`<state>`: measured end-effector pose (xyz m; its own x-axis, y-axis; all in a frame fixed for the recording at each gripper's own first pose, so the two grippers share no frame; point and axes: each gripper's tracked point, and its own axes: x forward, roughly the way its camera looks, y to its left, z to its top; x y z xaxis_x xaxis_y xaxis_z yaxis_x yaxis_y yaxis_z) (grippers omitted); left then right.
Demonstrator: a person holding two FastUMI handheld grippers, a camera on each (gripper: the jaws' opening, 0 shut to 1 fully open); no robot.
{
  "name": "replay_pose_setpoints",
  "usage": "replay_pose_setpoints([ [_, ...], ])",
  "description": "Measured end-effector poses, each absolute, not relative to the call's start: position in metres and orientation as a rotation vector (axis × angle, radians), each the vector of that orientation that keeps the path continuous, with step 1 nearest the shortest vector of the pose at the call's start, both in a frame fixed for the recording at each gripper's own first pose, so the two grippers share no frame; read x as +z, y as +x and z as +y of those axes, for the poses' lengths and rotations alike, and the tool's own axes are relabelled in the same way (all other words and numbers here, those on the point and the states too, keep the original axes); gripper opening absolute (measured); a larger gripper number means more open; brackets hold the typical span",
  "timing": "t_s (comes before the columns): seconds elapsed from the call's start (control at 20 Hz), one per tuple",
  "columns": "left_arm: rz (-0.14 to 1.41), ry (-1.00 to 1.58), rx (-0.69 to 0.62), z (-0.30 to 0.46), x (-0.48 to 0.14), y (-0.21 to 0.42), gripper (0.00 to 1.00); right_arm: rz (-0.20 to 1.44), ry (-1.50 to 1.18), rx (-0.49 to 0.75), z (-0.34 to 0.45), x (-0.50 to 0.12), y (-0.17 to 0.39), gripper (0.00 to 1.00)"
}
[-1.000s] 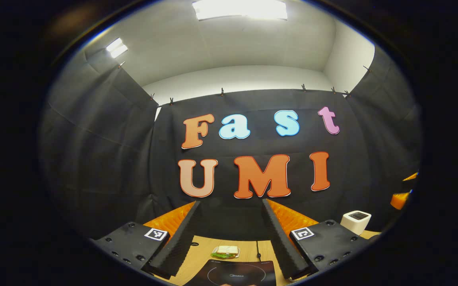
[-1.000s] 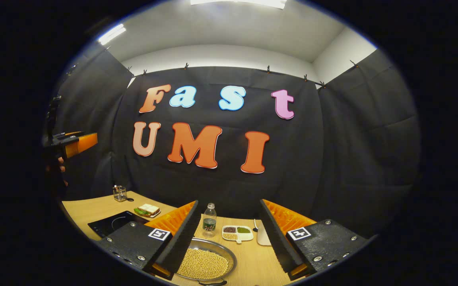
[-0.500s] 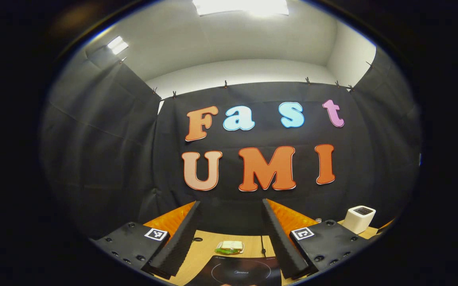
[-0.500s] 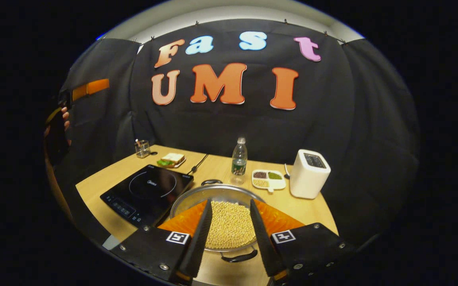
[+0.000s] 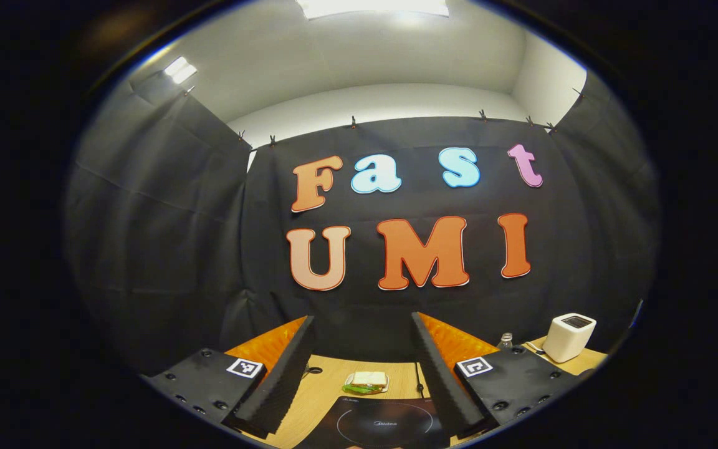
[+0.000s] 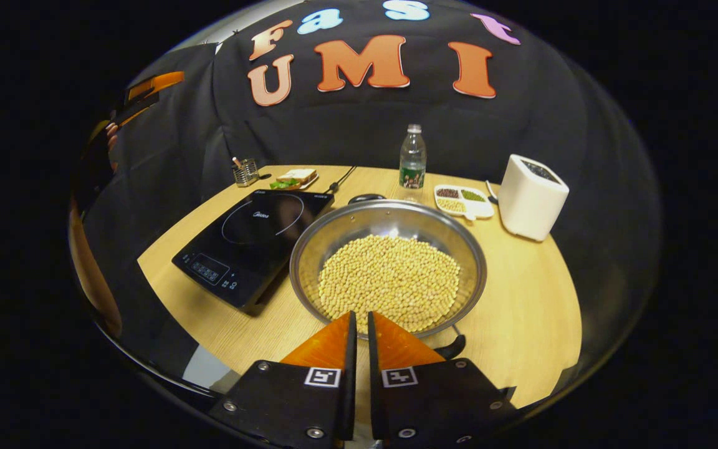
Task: First push the handle of the pot to place it horizontally, then grasp the pot with both hands and set it on the induction cooktop.
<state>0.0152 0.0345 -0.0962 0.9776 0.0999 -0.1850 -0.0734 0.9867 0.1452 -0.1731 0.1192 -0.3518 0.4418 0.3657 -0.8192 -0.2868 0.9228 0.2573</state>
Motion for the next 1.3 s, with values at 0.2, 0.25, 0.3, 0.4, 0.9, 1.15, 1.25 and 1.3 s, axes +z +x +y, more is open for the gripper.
replay_pose_setpoints([
  [0.2,0.213,0.129,0.089,0.037,-0.108,0.019,0.97,1.139,0.136,0.425,0.126,-0.371,-0.192,0.04],
  [0.25,0.220,0.128,0.091,0.038,-0.111,0.021,0.97,1.172,0.165,0.422,0.127,-0.374,-0.197,0.04],
  [0.3,0.229,0.129,0.096,0.040,-0.114,0.023,0.97,1.204,0.182,0.414,0.125,-0.379,-0.201,0.04],
  [0.4,0.245,0.135,0.099,0.042,-0.120,0.024,0.98,1.256,0.201,0.394,0.120,-0.388,-0.206,0.02],
  [0.9,0.254,0.148,0.105,0.046,-0.125,0.030,0.97,1.437,0.414,0.334,0.122,-0.419,-0.209,0.00],
  [1.15,0.241,0.161,0.102,0.047,-0.122,0.033,0.98,1.475,0.485,0.233,0.102,-0.436,-0.203,0.00],
  [1.25,0.243,0.157,0.097,0.046,-0.123,0.033,0.97,1.477,0.490,0.179,0.090,-0.441,-0.196,0.00],
  [1.3,0.245,0.154,0.095,0.046,-0.123,0.033,0.97,1.471,0.474,0.160,0.084,-0.441,-0.191,0.00],
])
